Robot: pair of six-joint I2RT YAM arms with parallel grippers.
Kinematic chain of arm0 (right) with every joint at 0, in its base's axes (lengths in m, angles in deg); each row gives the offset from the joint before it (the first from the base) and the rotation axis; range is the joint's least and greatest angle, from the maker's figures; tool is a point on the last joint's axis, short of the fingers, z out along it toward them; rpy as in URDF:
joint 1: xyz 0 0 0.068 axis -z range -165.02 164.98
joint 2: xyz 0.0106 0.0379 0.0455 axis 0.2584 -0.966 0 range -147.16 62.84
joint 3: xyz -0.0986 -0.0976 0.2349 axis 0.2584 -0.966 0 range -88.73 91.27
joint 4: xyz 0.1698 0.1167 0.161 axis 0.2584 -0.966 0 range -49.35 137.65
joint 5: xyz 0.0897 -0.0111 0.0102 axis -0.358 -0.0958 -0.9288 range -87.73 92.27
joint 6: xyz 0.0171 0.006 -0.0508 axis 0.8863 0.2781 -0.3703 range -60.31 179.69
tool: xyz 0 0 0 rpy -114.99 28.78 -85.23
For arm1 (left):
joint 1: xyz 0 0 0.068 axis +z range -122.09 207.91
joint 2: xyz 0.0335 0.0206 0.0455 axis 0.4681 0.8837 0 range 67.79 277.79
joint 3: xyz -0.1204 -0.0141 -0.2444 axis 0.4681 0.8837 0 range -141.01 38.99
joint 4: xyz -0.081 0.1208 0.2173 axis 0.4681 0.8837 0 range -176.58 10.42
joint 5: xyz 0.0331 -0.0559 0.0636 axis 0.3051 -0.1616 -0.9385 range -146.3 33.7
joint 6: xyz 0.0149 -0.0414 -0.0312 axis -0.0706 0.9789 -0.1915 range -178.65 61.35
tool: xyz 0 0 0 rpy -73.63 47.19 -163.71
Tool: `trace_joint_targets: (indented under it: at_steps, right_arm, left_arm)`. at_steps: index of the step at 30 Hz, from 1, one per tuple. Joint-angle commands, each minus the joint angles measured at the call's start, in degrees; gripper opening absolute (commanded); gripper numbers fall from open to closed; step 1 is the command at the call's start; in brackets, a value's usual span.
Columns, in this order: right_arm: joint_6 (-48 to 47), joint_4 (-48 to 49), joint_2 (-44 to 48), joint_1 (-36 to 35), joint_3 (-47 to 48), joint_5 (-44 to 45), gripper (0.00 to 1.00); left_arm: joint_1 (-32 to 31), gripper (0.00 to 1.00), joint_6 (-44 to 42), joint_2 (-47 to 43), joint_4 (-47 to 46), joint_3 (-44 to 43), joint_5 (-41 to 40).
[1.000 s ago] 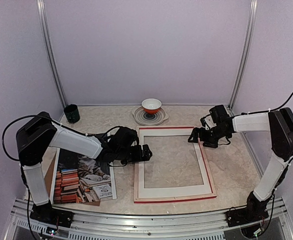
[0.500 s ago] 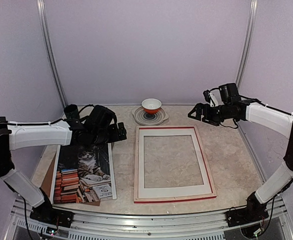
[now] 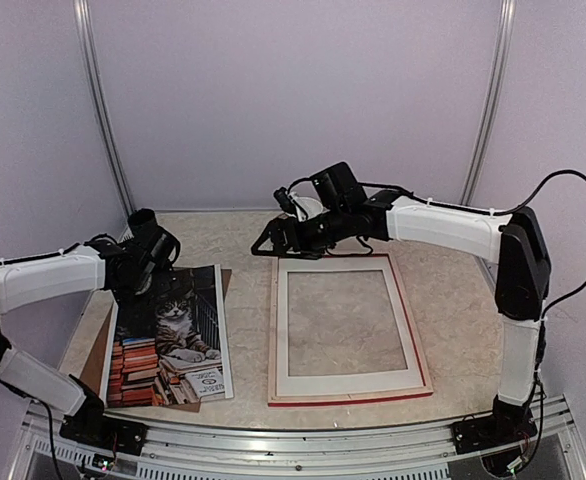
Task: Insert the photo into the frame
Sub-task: Pick up the photo from the backboard.
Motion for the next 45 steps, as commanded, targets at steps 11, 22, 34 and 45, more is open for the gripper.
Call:
trace_joint_targets:
  at_steps: [11,22,34,45]
  right_arm:
    - [5.9,-10.3,-28.0,-11.8,29.1,-0.9,0.99]
    - [9.7,-9.4,-33.1,-12.2,29.6,-0.5,0.99]
    - [17.7,-6.7,-37.9,-13.0,33.1,-3.8,0.92]
    - [28.9,6.4,-35.0,-12.8,25.6,-10.0,0.92]
  left_arm:
    - [10.1,0.99,4.4,-0.6,0.1,7.2,3.3]
    - [12.6,0.99,1.2,2.6,-10.2,11.7,12.8]
    - [12.2,0.99,1.3,2.6,-14.0,14.6,15.4]
    - [10.2,0.99,1.1,4.2,-16.9,15.9,16.9]
